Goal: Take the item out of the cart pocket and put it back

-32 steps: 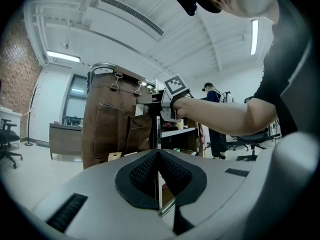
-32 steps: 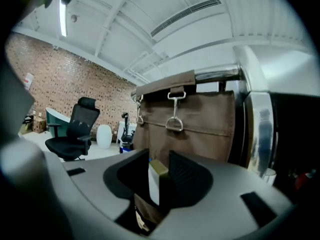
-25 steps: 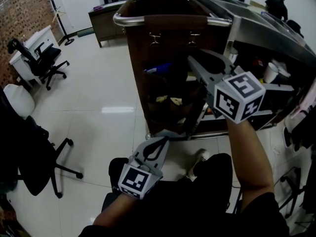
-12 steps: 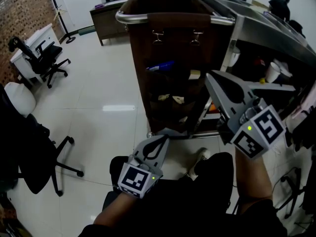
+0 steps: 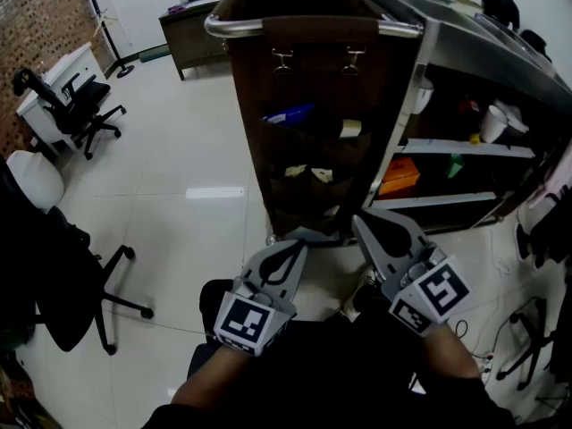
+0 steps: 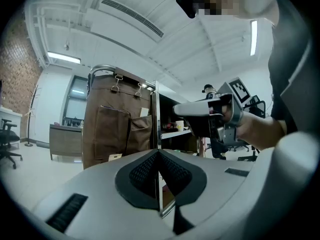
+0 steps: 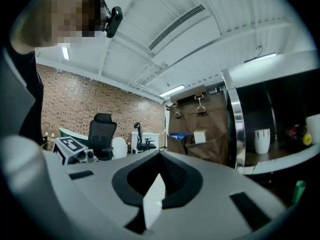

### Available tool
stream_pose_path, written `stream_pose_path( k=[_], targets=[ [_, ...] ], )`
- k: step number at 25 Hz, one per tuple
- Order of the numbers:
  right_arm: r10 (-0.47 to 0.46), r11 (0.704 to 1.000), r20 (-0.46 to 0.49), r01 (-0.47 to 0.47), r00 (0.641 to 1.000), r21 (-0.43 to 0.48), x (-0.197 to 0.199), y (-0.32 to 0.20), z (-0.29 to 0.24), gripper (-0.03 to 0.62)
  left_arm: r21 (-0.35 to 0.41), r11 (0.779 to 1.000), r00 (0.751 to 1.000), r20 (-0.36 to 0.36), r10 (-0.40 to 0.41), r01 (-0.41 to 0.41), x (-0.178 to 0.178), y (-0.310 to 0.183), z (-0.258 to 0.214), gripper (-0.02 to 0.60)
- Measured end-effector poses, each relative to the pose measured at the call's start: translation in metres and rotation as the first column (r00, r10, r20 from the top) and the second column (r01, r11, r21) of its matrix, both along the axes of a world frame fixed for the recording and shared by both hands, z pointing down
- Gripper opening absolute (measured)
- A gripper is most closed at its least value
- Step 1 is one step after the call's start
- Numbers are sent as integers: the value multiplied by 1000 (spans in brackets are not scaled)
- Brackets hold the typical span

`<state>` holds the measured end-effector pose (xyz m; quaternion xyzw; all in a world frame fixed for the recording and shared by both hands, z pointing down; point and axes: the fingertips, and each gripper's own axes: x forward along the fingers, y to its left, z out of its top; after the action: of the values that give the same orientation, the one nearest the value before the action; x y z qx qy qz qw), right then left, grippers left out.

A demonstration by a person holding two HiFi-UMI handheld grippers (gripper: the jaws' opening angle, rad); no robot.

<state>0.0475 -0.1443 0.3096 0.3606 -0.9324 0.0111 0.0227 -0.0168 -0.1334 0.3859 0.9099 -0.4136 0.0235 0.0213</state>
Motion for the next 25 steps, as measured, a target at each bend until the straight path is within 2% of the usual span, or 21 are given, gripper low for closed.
stream_pose_path(
  k=[12, 25],
  targets=[
    [54, 988, -59, -62, 997, -142, 0, 10, 112, 6, -13, 1000, 1000, 18, 19, -18, 5, 7, 22, 0],
    [48, 989, -57, -55, 997, -135, -2, 7, 109, 8, -7, 1000, 999, 32, 16, -16, 6, 6, 21, 0]
  ],
)
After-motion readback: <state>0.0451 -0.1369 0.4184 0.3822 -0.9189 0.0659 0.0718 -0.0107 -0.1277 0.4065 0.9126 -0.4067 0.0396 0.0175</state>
